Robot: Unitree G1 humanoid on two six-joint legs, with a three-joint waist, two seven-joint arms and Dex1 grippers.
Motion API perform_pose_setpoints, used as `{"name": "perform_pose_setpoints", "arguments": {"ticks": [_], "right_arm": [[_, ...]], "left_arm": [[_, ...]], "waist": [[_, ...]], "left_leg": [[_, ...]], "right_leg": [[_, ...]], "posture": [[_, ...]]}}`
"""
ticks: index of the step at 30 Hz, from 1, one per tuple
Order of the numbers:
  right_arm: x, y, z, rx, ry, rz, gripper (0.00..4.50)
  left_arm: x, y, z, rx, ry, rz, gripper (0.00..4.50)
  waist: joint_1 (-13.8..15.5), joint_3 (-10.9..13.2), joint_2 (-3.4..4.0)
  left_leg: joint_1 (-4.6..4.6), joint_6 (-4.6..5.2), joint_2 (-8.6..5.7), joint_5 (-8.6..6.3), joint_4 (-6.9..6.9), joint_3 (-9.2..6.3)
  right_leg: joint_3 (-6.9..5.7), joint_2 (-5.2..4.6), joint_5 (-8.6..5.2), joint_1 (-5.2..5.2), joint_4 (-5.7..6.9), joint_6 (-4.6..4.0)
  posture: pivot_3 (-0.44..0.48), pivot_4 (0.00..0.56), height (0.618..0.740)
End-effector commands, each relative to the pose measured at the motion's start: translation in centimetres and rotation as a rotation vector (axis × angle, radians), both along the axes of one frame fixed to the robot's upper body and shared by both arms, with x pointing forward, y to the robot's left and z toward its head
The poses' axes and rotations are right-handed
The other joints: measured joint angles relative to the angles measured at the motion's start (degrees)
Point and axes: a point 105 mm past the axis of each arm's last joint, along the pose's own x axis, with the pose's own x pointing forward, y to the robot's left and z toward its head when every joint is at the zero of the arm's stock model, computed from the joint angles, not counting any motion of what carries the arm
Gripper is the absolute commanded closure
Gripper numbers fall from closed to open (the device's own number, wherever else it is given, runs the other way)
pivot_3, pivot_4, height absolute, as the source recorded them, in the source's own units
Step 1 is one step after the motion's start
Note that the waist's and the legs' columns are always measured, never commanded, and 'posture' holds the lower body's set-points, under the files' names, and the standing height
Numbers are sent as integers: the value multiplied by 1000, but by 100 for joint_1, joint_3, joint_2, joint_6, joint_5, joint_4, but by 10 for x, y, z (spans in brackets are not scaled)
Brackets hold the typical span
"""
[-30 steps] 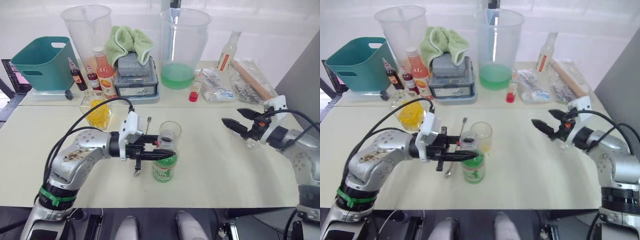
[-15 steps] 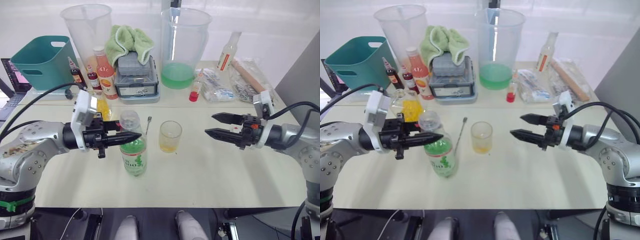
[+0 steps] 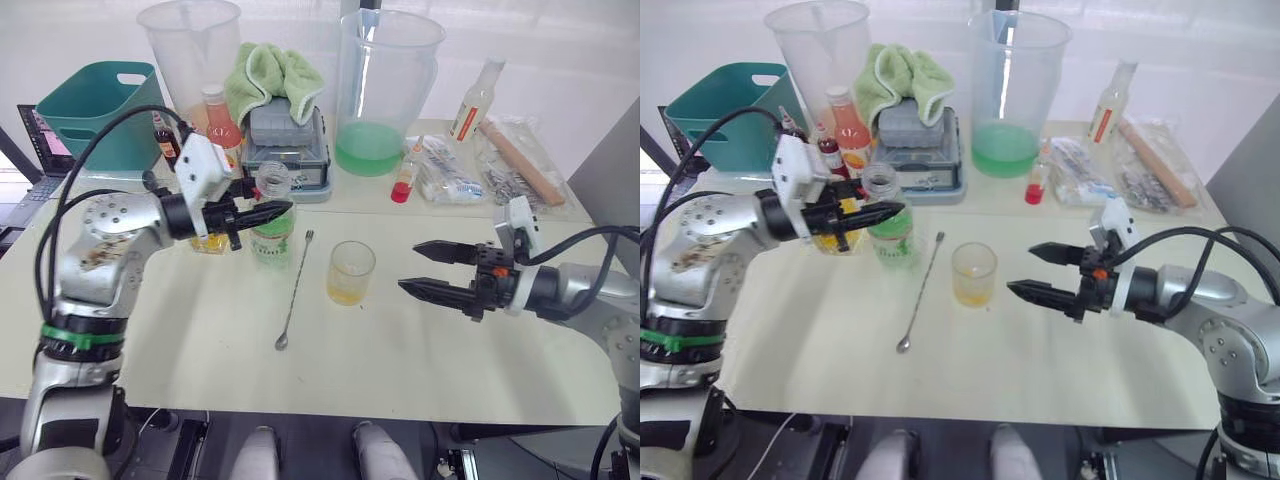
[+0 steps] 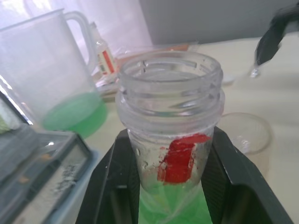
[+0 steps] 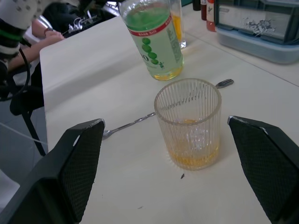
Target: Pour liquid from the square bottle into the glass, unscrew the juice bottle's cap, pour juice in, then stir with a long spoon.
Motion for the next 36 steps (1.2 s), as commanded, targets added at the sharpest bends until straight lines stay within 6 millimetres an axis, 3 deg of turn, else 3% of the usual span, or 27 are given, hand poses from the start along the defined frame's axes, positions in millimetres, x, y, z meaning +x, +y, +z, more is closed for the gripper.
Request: {"name": "perform_pose_setpoints", "arguments": {"ticks": [1, 8, 18, 24, 36], "right_arm": [[-9, 3, 5, -4, -46, -20, 20], [-19, 3, -1, -16, -65, -93, 20], [-28, 1, -2, -34, -97, -166, 20], [-30, 0, -2, -35, -97, -180, 20], [-27, -2, -1, -50, -122, -222, 20]], "left_arm": [[11, -9, 12, 48, -153, 20, 3220], [40, -22, 16, 123, -377, 97, 3220], [43, -41, 8, 147, -588, 78, 3220], [43, -52, -7, 239, -657, 55, 3220], [55, -57, -19, 304, -766, 141, 3220]], "waist": [[18, 0, 0], [47, 0, -1], [33, -1, -2], [36, -1, -2], [41, -1, -3]], "left_leg": [[-2, 0, 0, 0, 0, -1], [-10, 0, -4, 0, 7, -3], [-10, 1, -5, 1, 8, -4], [-9, 1, -6, 1, 12, -5], [-9, 1, -7, 1, 15, -6]], "right_leg": [[0, 0, 0, 0, 1, 0], [0, -2, 3, 1, -2, 6], [1, -3, 4, 2, 4, 7], [1, -4, 7, 6, 4, 10], [1, -4, 8, 6, 8, 12]], "posture": [[0, 150, 728], [0, 150, 728], [0, 150, 728], [0, 150, 728], [0, 150, 728]]}}
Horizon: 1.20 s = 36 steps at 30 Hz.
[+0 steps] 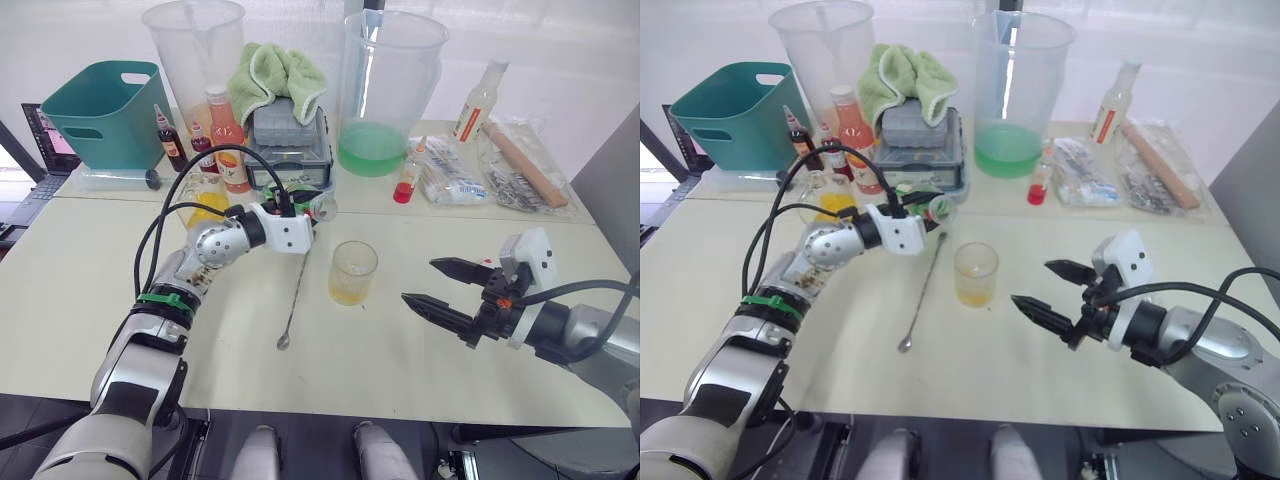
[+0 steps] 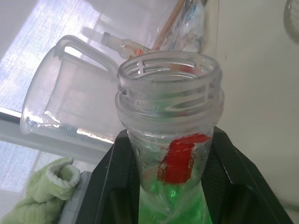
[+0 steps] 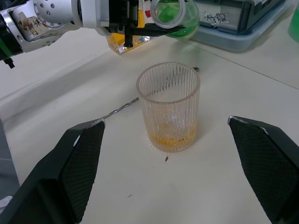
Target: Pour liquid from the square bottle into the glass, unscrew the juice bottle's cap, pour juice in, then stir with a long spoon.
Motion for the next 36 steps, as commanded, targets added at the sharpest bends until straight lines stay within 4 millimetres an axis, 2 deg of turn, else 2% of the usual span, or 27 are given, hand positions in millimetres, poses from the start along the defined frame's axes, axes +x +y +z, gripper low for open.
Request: {"name": "perform_pose_setpoints", "arguments": {"ticks": [1, 14, 18, 36], "right_arm": [[-3, 2, 11, -2, -68, 0, 20], [0, 2, 10, -16, -96, -16, 20], [1, 2, 9, -20, -100, -24, 20], [0, 2, 2, -14, -87, -23, 20]], "left_arm": [[0, -7, 32, -58, -114, -2, 3220], [-14, -31, 21, 25, -187, -73, 3220], [-17, -35, 25, 50, -226, -84, 3220], [-21, -40, 27, 132, -364, -108, 3220]], "waist": [[4, 0, 0], [9, 0, 0], [9, 0, 0], [0, 0, -1]], "left_leg": [[0, 0, 0, 0, 0, 0], [1, 0, -1, 0, 2, 0], [2, 0, -2, 0, 3, 0], [4, 0, -10, 0, 64, -4]], "right_leg": [[0, 0, 0, 0, 0, 0], [0, 0, 1, 0, 5, 0], [0, -1, 1, 1, 6, 0], [2, -2, -2, 1, 79, 4]], "posture": [[0, 150, 728], [0, 150, 728], [0, 150, 728], [0, 150, 728]]}}
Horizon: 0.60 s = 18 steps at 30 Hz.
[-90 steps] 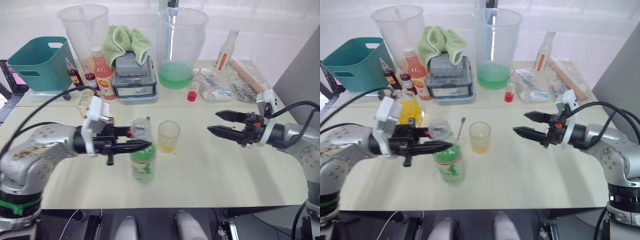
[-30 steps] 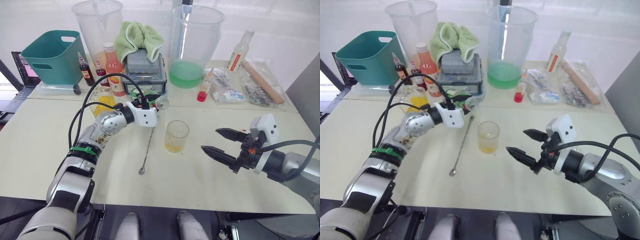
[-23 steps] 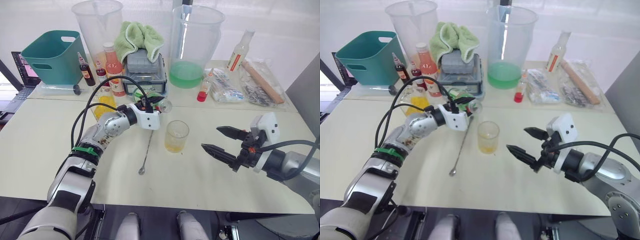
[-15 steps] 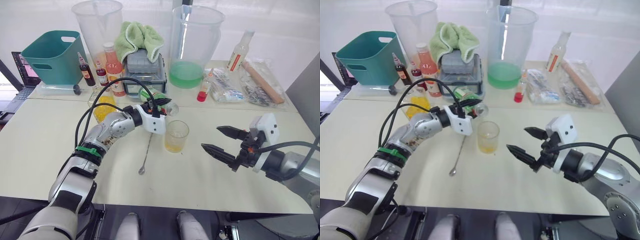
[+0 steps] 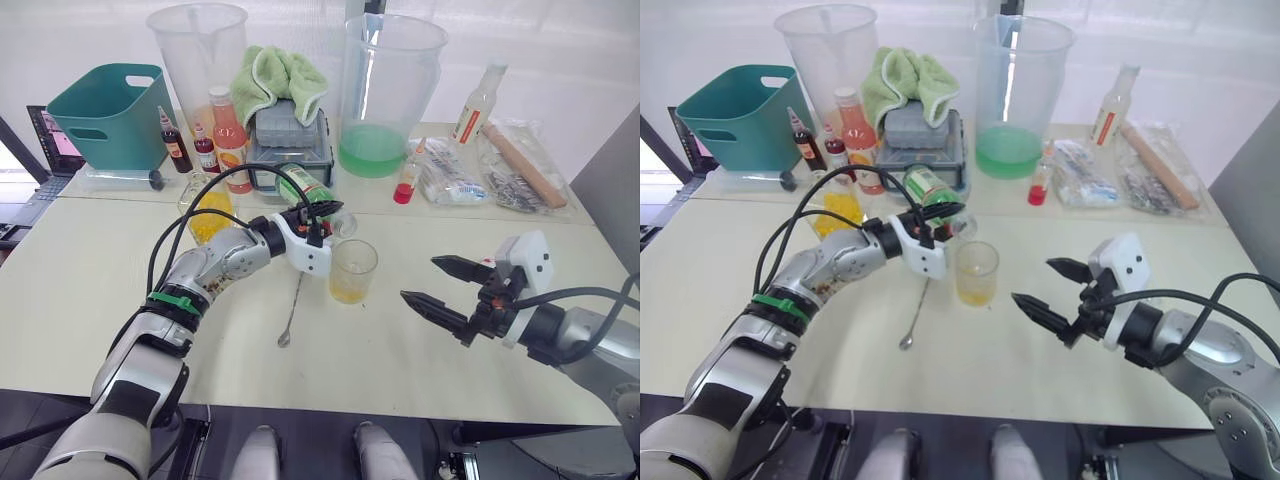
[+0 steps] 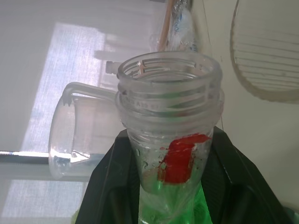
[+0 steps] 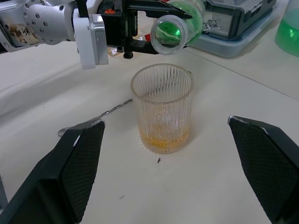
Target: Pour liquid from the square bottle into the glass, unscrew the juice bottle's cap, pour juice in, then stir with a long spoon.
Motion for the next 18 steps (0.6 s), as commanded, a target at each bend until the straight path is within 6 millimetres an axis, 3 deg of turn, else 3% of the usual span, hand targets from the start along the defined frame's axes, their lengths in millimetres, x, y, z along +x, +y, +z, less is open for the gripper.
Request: {"name": "perform_pose_setpoints", "arguments": {"ticks": [1, 18], "right_arm": [[-3, 3, 7, -2, -48, 10, 20], [-4, 4, 2, -8, -38, 17, 20]], "left_arm": [[-10, -11, 35, -36, -122, -77, 3220], [-11, -16, 35, 32, -187, -83, 3220]], "waist": [[0, 0, 0], [-6, 0, 0]], "left_leg": [[0, 0, 0, 0, 2, 0], [0, 0, -1, 0, 6, -2]], "right_leg": [[0, 0, 0, 0, 2, 0], [1, 0, 1, 2, 5, 2]], "posture": [[0, 150, 728], [0, 150, 728]]}}
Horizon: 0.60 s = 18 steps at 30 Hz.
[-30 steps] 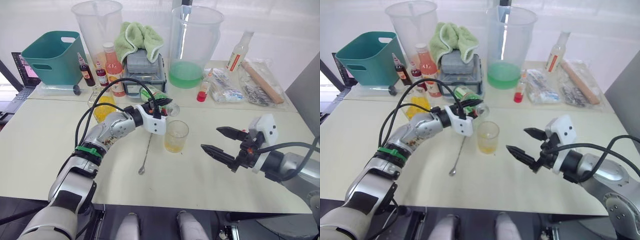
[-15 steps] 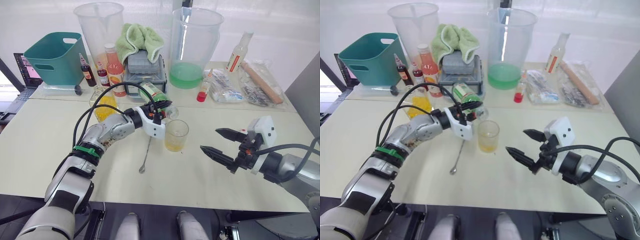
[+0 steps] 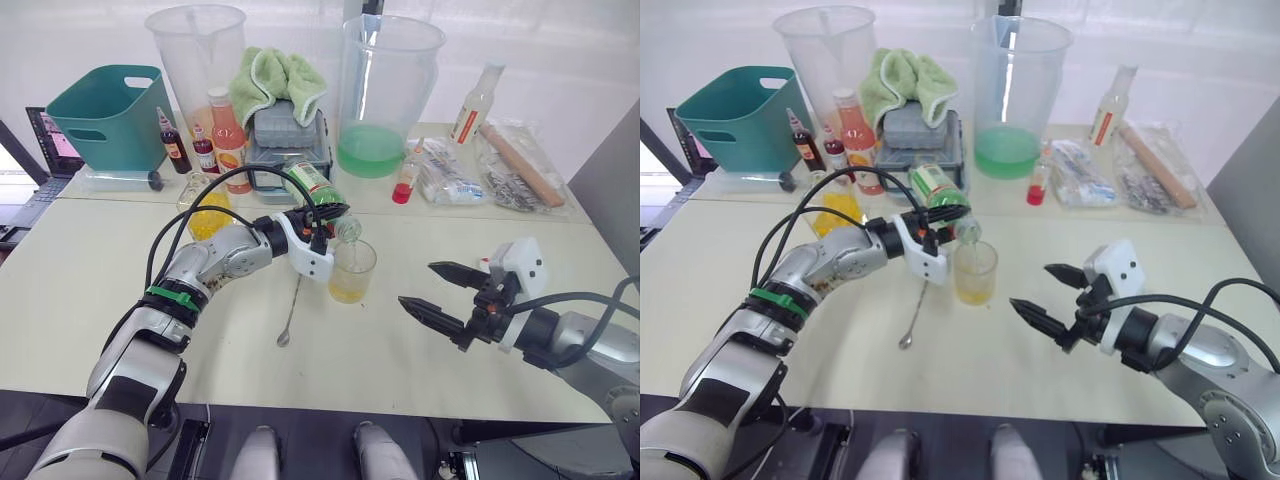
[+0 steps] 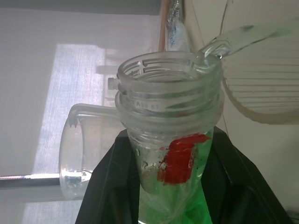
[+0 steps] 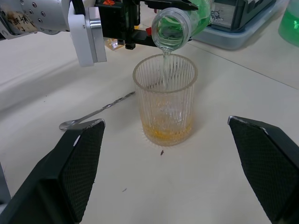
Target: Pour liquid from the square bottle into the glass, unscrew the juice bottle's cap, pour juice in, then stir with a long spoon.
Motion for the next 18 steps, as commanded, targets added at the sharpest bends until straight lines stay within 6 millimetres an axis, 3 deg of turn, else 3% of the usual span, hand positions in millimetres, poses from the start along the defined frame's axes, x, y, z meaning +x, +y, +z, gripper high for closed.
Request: {"name": "perform_pose_setpoints", "arguments": {"ticks": [1, 18], "right_arm": [[-4, 3, 9, 0, -57, 16, 20], [-3, 5, 8, 4, -60, 26, 20]], "left_arm": [[-8, -10, 35, -40, -127, -59, 3220], [-6, -9, 41, -62, -135, -46, 3220]], "waist": [[0, 0, 0], [0, 0, 0]], "left_leg": [[0, 0, 0, 0, 0, 0], [0, 0, 0, 0, 0, 0]], "right_leg": [[0, 0, 0, 0, 0, 0], [0, 0, 0, 0, 0, 0]], "posture": [[0, 150, 728], [0, 150, 728]]}}
